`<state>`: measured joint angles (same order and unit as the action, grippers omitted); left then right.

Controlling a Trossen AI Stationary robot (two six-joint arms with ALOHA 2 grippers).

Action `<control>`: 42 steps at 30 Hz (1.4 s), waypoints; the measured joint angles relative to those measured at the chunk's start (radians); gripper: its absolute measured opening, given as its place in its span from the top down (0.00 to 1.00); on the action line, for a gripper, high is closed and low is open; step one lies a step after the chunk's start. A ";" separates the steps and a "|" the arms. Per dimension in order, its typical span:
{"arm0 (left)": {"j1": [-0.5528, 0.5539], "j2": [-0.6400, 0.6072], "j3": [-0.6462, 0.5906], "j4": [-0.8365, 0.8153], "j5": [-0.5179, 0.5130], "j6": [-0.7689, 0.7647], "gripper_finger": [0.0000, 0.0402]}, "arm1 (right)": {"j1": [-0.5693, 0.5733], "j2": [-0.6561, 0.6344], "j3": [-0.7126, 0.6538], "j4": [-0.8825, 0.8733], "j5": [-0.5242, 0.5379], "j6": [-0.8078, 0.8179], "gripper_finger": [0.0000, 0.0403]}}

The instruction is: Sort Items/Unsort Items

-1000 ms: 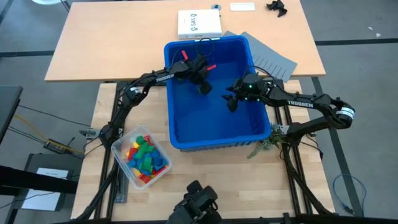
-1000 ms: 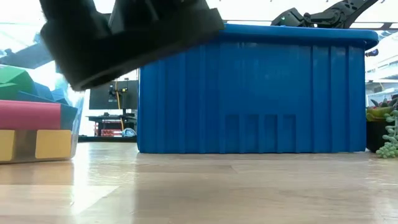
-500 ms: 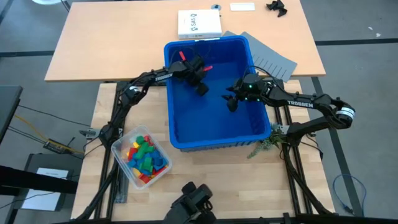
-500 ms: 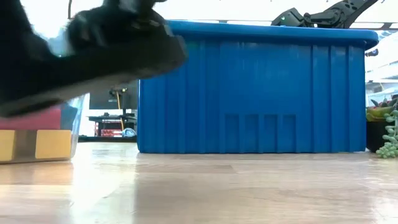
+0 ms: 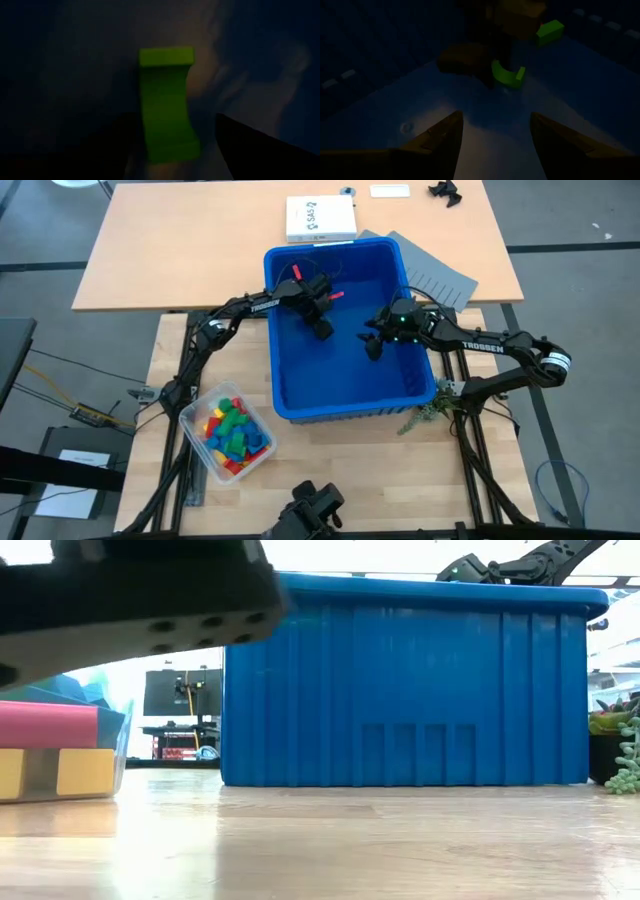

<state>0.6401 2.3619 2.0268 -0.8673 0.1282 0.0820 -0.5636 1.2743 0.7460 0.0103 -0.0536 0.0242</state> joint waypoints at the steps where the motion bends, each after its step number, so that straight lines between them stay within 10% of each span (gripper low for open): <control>1: -0.003 -0.001 -0.002 -0.007 -0.031 0.024 0.30 | 0.000 0.000 0.000 -0.002 0.000 0.000 0.43; 9: -0.009 -0.001 -0.021 0.004 -0.087 0.068 0.32 | 0.000 0.000 0.000 -0.002 0.000 0.000 0.43; 18: -0.007 0.002 -0.022 0.013 -0.095 0.064 0.65 | 0.000 0.000 0.000 -0.007 0.000 0.000 0.43; 25: -0.039 -0.010 0.032 -0.054 -0.094 0.098 0.65 | 0.000 0.000 0.000 -0.007 0.000 0.000 0.43; 42: -0.250 -0.522 0.083 -0.338 -0.326 -0.069 0.65 | 0.000 0.000 0.000 -0.015 0.000 -0.026 0.43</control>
<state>0.3898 1.8402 2.1094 -1.2050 -0.1983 0.0131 -0.5636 1.2743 0.7456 -0.0044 -0.0536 -0.0013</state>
